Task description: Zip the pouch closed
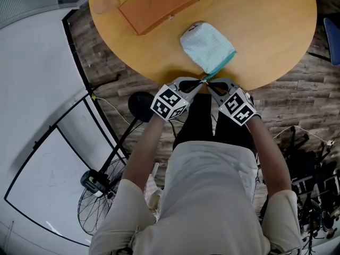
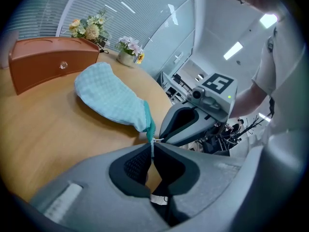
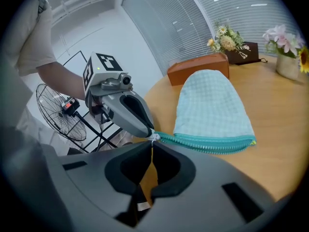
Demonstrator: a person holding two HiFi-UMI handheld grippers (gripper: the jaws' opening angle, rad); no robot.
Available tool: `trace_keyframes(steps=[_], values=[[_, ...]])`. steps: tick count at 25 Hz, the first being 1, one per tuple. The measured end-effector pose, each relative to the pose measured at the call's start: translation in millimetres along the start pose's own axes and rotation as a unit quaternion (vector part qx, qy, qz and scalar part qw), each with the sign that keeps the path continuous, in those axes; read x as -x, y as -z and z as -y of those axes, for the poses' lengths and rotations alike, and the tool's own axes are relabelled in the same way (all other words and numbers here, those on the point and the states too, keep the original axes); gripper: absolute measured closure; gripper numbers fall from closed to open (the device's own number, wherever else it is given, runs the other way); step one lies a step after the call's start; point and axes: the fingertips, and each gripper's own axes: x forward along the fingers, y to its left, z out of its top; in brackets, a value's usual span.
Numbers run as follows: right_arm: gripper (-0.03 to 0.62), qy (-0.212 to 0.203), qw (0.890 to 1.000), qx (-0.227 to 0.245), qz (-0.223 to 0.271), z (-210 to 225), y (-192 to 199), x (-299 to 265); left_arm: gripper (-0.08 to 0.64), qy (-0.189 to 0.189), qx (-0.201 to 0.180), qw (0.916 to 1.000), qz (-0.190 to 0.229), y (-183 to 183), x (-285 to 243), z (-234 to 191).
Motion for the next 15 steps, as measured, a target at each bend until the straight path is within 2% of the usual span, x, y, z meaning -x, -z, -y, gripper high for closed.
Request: trace_keyframes(steps=[9, 13, 15], values=[[0.591, 0.006, 1.0, -0.023, 0.006, 5.6, 1.2, 5.4, 0.531, -0.002, -0.005, 1.0, 0.001, -3.0, -1.1, 2.8], [0.591, 0.004, 1.0, -0.021, 0.006, 7.8, 0.9, 12.4, 0.532, 0.0, -0.027, 0.9995, -0.013, -5.9, 0.9, 9.7], [0.591, 0.016, 1.0, -0.018, 0.008, 15.5, 2.4, 16.7, 0.532, -0.008, -0.043, 0.9988, -0.024, -6.1, 2.4, 10.0]])
